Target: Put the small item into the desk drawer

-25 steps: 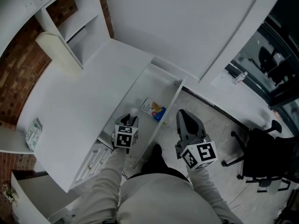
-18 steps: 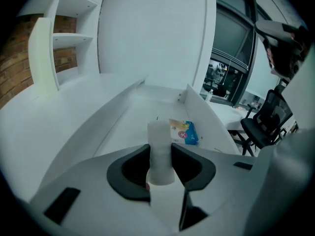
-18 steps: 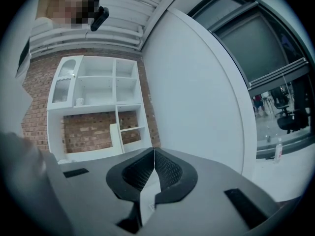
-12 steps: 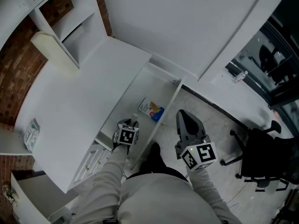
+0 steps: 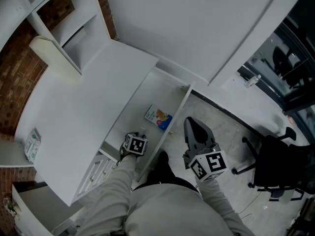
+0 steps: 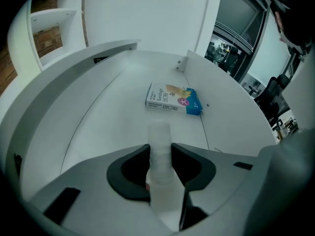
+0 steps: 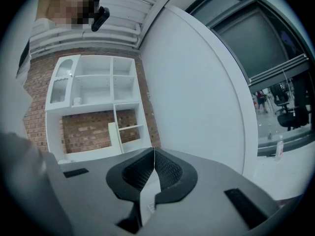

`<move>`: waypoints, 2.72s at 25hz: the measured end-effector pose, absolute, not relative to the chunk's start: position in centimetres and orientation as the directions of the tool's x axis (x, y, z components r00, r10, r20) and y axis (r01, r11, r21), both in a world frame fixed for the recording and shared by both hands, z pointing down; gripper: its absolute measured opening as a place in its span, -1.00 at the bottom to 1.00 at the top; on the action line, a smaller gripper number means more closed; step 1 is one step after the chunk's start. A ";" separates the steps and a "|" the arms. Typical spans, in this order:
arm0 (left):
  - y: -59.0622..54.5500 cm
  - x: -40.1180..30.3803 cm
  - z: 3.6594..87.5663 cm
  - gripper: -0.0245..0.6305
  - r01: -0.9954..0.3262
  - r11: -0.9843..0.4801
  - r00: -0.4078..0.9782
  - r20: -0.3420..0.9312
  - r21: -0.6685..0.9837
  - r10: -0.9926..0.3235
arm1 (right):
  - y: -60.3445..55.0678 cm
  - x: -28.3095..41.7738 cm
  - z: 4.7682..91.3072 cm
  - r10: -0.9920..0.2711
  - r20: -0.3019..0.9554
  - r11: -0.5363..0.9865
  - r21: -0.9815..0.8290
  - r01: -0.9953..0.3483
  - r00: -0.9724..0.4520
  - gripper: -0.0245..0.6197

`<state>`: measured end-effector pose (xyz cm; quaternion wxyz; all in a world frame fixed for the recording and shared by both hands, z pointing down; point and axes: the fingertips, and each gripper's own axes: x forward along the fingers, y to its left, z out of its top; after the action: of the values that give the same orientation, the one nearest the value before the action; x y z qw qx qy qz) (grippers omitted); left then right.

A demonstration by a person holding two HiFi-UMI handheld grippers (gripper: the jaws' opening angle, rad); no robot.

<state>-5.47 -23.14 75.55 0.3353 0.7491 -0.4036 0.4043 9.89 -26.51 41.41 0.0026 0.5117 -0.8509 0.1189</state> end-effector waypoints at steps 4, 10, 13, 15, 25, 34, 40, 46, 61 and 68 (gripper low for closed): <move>-23.1 -5.6 76.1 -0.49 -0.877 -0.445 0.342 0.884 0.179 -0.319 | -26.8 9.7 41.4 -0.866 0.128 0.456 -0.197 -0.868 -0.484 -0.84; -23.2 -5.6 76.3 -0.48 -0.878 -0.435 0.354 0.883 0.201 -0.307 | -26.8 9.8 41.6 -0.866 0.135 0.452 -0.202 -0.869 -0.482 -0.84; -23.1 -5.5 76.4 -0.46 -0.878 -0.435 0.354 0.885 0.202 -0.303 | -26.8 9.6 41.6 -0.863 0.135 0.457 -0.203 -0.866 -0.487 -0.84; -23.1 -5.4 76.4 -0.42 -0.877 -0.432 0.359 0.884 0.210 -0.299 | -26.8 9.5 41.5 -0.861 0.134 0.461 -0.203 -0.864 -0.491 -0.84; -25.6 -7.1 72.2 -0.32 -0.898 -0.415 0.345 0.820 0.146 -0.457 | -26.4 8.5 41.6 -0.849 0.125 0.484 -0.210 -0.850 -0.514 -0.84; -29.5 -8.4 63.2 -0.47 -0.919 -0.386 0.333 0.672 0.074 -0.662 | -26.0 7.8 41.1 -0.850 0.108 0.486 -0.220 -0.846 -0.516 -0.84; -31.0 -9.1 56.6 -0.57 -0.925 -0.377 0.340 0.546 0.047 -0.765 | -25.6 7.5 40.5 -0.852 0.091 0.489 -0.213 -0.846 -0.515 -0.84; -31.2 -10.3 50.0 -0.64 -0.932 -0.362 0.328 0.399 -0.008 -0.856 | -25.6 7.7 40.0 -0.862 0.082 0.477 -0.203 -0.855 -0.500 -0.84; -27.9 -12.9 41.4 -0.77 -0.949 -0.315 0.309 0.188 -0.004 -0.932 | -25.3 7.0 38.7 -0.864 0.056 0.483 -0.180 -0.857 -0.500 -0.84; -25.7 -14.0 40.5 -0.84 -0.958 -0.286 0.283 0.158 0.003 -0.946 | -24.7 6.7 38.2 -0.864 0.048 0.488 -0.171 -0.856 -0.502 -0.84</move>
<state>-13.97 -25.74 40.51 0.0485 0.7994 -0.5955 0.0627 6.72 -24.73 38.24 -0.0221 0.4986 -0.8623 0.0861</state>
